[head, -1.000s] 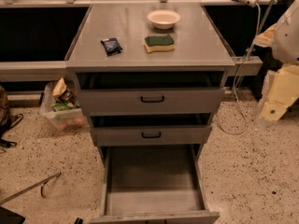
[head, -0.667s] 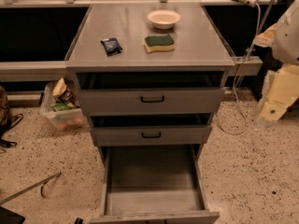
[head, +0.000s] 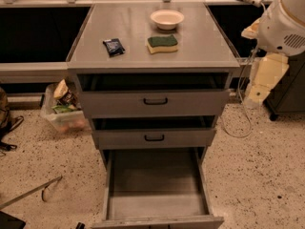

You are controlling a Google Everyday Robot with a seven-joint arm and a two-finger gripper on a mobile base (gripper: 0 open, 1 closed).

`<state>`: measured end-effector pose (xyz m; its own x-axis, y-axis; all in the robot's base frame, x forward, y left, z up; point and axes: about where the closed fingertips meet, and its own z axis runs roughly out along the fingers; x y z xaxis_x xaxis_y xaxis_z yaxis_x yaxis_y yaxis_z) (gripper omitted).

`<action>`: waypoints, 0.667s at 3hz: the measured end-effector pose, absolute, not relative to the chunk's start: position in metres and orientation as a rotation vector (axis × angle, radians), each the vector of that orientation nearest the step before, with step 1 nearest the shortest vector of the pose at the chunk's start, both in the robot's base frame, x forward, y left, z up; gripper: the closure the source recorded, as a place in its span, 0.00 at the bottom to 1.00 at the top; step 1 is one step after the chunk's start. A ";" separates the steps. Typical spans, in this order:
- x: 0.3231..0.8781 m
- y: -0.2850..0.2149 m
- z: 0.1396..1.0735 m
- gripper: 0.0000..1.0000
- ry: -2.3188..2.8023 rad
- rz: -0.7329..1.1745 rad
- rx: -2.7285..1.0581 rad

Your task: Place sponge into bottom drawer

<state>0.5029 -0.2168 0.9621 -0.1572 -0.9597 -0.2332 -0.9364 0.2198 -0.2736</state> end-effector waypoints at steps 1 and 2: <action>0.561 -0.218 0.948 0.00 2.080 -0.083 -1.766; 0.618 -0.202 0.923 0.00 2.026 -0.067 -1.798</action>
Offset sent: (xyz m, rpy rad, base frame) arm 0.1843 0.0340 -0.0683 0.0599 -0.0643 0.1344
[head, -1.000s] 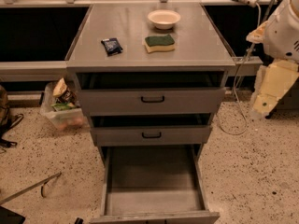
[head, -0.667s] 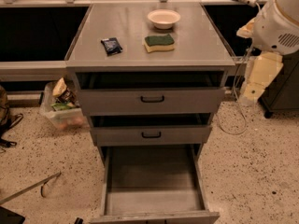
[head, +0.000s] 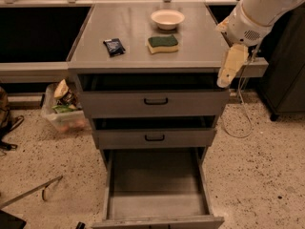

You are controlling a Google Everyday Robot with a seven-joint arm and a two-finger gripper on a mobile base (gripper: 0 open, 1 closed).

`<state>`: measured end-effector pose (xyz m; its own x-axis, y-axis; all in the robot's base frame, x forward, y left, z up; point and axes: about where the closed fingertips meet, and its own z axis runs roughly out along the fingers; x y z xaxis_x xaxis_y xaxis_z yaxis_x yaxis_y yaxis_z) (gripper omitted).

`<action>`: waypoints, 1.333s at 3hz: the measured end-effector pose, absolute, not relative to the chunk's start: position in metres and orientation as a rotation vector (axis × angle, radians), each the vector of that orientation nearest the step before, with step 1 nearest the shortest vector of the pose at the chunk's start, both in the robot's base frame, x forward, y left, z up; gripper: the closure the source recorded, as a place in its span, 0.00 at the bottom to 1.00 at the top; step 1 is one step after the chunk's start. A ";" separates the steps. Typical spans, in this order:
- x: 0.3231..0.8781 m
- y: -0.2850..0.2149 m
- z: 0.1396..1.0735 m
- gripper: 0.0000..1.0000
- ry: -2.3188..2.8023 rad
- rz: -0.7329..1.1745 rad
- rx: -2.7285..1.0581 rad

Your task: Place sponge into bottom drawer

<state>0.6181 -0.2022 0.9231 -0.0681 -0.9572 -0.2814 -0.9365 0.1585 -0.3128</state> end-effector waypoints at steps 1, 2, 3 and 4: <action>0.672 -0.178 0.904 0.00 1.964 -0.005 -1.835; 0.673 -0.178 0.904 0.00 1.964 -0.004 -1.836; 0.687 -0.173 0.902 0.00 1.929 -0.016 -1.851; 0.716 -0.152 0.886 0.00 1.862 0.005 -1.957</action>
Offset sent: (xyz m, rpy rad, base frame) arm 0.0385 0.0202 -0.0185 0.0243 0.0193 0.0539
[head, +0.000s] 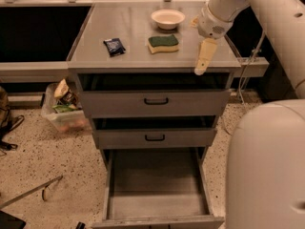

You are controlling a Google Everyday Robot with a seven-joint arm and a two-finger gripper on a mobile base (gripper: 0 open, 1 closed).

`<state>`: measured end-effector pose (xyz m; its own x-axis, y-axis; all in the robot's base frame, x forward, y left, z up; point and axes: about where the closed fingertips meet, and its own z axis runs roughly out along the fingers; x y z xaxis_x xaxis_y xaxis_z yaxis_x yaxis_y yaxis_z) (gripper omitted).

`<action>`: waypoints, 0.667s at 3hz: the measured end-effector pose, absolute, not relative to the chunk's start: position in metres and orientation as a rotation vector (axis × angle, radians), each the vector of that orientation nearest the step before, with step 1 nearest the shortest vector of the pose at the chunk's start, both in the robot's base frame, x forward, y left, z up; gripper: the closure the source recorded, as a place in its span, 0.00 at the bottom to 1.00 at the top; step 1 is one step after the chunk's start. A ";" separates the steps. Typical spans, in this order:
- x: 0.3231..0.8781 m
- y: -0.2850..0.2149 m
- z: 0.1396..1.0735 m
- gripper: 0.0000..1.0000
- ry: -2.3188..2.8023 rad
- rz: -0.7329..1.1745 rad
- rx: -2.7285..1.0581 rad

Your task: Place sponge into bottom drawer

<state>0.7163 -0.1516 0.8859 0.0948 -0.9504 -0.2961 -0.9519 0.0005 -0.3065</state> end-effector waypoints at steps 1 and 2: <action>0.748 -0.118 0.871 0.00 1.779 0.026 -2.062; 0.778 -0.093 0.892 0.00 1.684 -0.049 -2.048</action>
Offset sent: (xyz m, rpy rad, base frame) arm 0.1375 0.0713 0.0711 -0.0021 -0.2001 0.1685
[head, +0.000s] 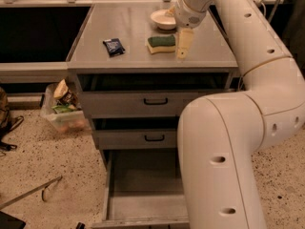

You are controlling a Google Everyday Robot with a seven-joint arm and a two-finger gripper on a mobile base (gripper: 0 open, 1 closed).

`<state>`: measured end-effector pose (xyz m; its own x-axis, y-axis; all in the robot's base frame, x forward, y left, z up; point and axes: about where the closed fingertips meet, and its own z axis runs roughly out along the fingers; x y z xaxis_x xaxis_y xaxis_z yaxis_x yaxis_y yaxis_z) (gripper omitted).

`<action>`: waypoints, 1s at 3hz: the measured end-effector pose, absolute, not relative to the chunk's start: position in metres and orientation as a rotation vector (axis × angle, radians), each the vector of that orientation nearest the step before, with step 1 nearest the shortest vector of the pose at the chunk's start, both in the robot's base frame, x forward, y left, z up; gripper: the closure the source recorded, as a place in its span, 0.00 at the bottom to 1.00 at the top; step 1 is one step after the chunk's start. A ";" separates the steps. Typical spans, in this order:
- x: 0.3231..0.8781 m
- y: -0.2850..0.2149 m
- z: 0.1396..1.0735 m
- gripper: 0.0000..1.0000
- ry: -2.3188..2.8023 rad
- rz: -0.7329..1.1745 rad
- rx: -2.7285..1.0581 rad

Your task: Place sponge into bottom drawer

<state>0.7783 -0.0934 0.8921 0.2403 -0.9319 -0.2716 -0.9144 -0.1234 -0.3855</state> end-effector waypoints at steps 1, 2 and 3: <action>0.784 -0.093 0.904 0.00 1.665 -0.077 -2.020; 0.791 -0.087 0.894 0.00 1.657 -0.071 -2.023; 0.802 -0.069 0.876 0.00 1.639 -0.047 -2.042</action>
Offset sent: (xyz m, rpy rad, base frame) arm 0.0055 -0.0001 0.0122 0.0127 -0.0362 -0.0064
